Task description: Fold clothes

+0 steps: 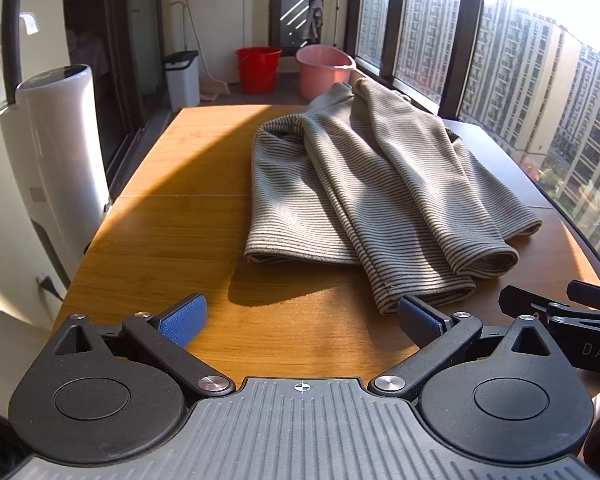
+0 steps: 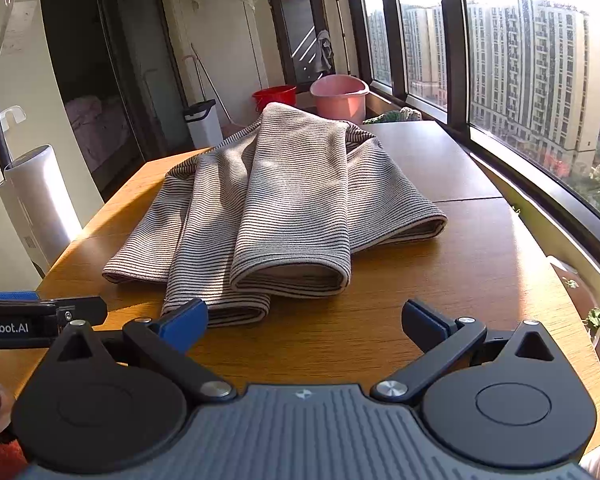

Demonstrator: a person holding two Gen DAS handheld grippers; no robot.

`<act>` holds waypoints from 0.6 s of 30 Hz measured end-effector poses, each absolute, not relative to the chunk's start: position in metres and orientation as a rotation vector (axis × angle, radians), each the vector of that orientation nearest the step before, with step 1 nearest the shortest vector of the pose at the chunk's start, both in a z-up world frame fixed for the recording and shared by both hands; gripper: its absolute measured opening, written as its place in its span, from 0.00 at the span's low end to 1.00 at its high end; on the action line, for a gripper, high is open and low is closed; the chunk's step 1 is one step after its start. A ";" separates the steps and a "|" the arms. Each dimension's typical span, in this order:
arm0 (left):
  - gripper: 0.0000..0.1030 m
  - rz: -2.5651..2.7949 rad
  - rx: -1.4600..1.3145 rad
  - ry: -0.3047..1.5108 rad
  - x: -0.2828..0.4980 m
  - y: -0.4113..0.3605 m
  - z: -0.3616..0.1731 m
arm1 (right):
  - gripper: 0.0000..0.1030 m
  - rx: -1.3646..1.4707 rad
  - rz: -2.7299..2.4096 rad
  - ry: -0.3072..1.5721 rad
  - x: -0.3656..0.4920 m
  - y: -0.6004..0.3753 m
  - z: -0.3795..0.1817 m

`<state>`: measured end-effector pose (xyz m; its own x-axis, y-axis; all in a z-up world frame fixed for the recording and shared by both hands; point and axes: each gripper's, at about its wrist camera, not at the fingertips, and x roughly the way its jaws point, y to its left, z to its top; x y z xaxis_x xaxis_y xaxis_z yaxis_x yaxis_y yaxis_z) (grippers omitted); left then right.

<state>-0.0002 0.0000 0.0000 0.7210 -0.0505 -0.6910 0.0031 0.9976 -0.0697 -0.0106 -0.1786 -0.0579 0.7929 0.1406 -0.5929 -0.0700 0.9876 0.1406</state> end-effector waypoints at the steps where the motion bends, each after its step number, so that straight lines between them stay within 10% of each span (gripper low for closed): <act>1: 1.00 -0.030 -0.061 0.764 -0.001 0.000 0.000 | 1.00 0.111 0.113 0.646 -0.012 -0.178 -0.058; 18: 1.00 -0.028 -0.023 0.776 -0.001 -0.002 -0.001 | 1.00 0.116 0.119 0.700 -0.008 -0.176 -0.059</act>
<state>-0.0008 -0.0025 -0.0006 0.7136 -0.0336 -0.6998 0.0166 0.9994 -0.0310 -0.0079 -0.1761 -0.0590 0.7588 0.1483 -0.6342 -0.0703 0.9867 0.1467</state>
